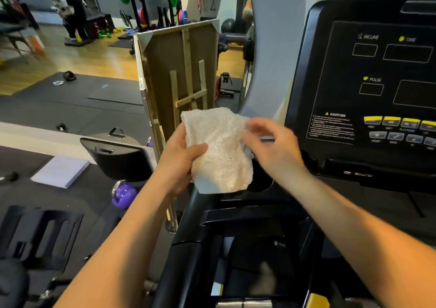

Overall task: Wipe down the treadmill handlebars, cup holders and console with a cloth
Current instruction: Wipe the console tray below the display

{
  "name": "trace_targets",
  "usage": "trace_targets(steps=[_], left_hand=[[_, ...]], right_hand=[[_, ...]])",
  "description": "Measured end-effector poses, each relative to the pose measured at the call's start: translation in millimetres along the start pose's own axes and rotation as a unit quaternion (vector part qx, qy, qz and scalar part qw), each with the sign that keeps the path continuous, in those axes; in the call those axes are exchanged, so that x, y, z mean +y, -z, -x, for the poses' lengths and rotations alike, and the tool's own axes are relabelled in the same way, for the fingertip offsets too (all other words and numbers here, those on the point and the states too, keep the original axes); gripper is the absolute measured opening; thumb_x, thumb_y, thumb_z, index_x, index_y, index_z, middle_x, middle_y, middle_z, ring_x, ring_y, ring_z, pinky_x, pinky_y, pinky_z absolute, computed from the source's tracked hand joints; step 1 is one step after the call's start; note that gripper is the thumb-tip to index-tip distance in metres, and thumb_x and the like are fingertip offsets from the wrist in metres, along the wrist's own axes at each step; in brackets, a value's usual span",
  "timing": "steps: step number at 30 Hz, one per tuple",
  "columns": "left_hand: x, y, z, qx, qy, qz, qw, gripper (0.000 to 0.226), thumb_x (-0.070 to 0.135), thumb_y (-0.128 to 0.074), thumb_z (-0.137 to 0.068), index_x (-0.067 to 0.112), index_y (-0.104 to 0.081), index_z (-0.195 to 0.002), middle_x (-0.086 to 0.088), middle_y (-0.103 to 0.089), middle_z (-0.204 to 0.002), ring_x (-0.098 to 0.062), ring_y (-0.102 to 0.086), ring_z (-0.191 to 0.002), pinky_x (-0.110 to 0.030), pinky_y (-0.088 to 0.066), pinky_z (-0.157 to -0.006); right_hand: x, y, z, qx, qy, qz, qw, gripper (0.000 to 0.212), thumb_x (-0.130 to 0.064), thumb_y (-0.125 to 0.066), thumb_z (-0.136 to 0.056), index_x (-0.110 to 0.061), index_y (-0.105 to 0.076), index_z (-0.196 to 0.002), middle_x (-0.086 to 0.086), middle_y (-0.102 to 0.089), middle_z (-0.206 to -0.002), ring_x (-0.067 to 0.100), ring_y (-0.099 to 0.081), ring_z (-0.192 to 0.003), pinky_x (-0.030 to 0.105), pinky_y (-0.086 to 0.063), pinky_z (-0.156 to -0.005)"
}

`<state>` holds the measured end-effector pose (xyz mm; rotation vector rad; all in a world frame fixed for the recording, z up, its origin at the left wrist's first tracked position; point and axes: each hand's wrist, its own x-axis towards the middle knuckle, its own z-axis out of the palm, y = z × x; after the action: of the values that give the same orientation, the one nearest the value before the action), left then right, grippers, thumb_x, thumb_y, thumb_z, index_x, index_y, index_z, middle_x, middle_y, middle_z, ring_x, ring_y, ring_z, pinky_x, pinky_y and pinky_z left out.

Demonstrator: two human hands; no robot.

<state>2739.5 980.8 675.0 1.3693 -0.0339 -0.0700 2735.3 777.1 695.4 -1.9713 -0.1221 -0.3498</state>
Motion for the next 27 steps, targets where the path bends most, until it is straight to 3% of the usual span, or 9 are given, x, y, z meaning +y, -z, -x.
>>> trace_targets(steps=[4,6,8,13,16,19,22,25,27], left_hand=[[2,-3,6,-0.053,0.025,0.093,0.994,0.062,-0.008,-0.054,-0.09,0.027,-0.045,-0.14,-0.006,-0.056,-0.136,-0.03,-0.061,-0.118,-0.053,-0.054,-0.091],[3,-6,10,-0.073,0.028,0.079,0.994,0.062,-0.009,-0.053,-0.09,0.028,-0.045,-0.139,-0.004,-0.058,-0.134,-0.029,-0.062,-0.117,-0.048,-0.055,-0.089],[3,-9,14,-0.096,0.032,0.063,0.993,0.062,-0.008,-0.057,-0.089,0.026,-0.045,-0.139,-0.004,-0.058,-0.135,-0.028,-0.061,-0.119,-0.047,-0.055,-0.09],[-25,-19,45,0.014,0.015,-0.172,0.985,0.043,0.013,-0.075,-0.084,0.028,-0.05,-0.115,0.001,-0.066,-0.106,-0.012,-0.067,-0.095,-0.029,-0.057,-0.075],[-55,-27,67,0.046,-0.103,-0.378,0.919,0.057,0.027,-0.082,-0.075,0.028,-0.045,-0.118,0.005,-0.057,-0.105,-0.008,-0.059,-0.09,-0.028,-0.053,-0.079],[-78,-43,73,-0.083,-0.225,-0.512,0.825,0.08,0.053,-0.074,-0.075,0.022,-0.041,-0.14,0.001,-0.043,-0.141,-0.016,-0.041,-0.127,-0.031,-0.033,-0.107],[-103,-61,66,-0.17,-0.263,-0.619,0.72,0.095,0.06,-0.072,-0.074,0.01,-0.037,-0.147,-0.009,-0.04,-0.152,-0.022,-0.035,-0.139,-0.034,-0.027,-0.112],[-117,-87,61,-0.16,-0.258,-0.676,0.671,0.079,0.048,-0.066,-0.085,0.002,-0.039,-0.144,-0.015,-0.047,-0.146,-0.029,-0.043,-0.136,-0.042,-0.039,-0.109],[-116,-109,65,-0.164,-0.268,-0.688,0.654,0.058,0.031,-0.043,-0.094,0.001,-0.038,-0.144,-0.015,-0.048,-0.143,-0.03,-0.043,-0.134,-0.042,-0.036,-0.109]], right_hand=[[-6,18,-23,-0.131,-0.268,-0.245,0.922,0.09,-0.058,-0.079,-0.065,-0.017,-0.049,-0.138,0.003,-0.059,-0.128,0.02,-0.061,-0.108,0.04,-0.05,-0.092],[-11,19,-16,-0.191,-0.284,-0.31,0.887,0.065,-0.045,-0.071,-0.074,-0.013,-0.058,-0.129,0.007,-0.067,-0.121,0.025,-0.066,-0.107,0.042,-0.051,-0.095],[-10,20,-10,-0.181,-0.255,-0.3,0.902,0.039,-0.026,-0.068,-0.084,-0.013,-0.063,-0.12,0.008,-0.072,-0.113,0.025,-0.069,-0.104,0.043,-0.054,-0.092],[10,44,11,-0.143,-0.106,0.062,0.982,0.009,-0.026,-0.072,-0.085,-0.022,-0.07,-0.092,0.004,-0.073,-0.087,0.02,-0.069,-0.078,0.037,-0.052,-0.068],[30,51,30,-0.203,-0.079,0.258,0.941,0.012,-0.029,-0.07,-0.084,-0.019,-0.065,-0.081,-0.002,-0.067,-0.081,0.02,-0.062,-0.082,0.035,-0.048,-0.071],[46,45,44,-0.235,-0.088,0.355,0.901,0.009,-0.039,-0.064,-0.085,-0.032,-0.059,-0.085,-0.006,-0.065,-0.087,0.023,-0.057,-0.092,0.038,-0.046,-0.081],[50,49,48,-0.198,-0.067,0.37,0.905,0.03,-0.044,-0.069,-0.081,-0.041,-0.057,-0.108,-0.012,-0.058,-0.105,0.016,-0.055,-0.102,0.041,-0.05,-0.084],[37,62,56,-0.126,0.058,0.386,0.912,0.058,-0.041,-0.075,-0.076,-0.031,-0.053,-0.129,-0.011,-0.048,-0.124,0.011,-0.046,-0.113,0.034,-0.049,-0.086],[33,73,62,-0.203,0.06,0.387,0.897,0.06,-0.044,-0.074,-0.077,-0.035,-0.053,-0.132,-0.014,-0.047,-0.134,0.006,-0.042,-0.123,0.028,-0.041,-0.098]])
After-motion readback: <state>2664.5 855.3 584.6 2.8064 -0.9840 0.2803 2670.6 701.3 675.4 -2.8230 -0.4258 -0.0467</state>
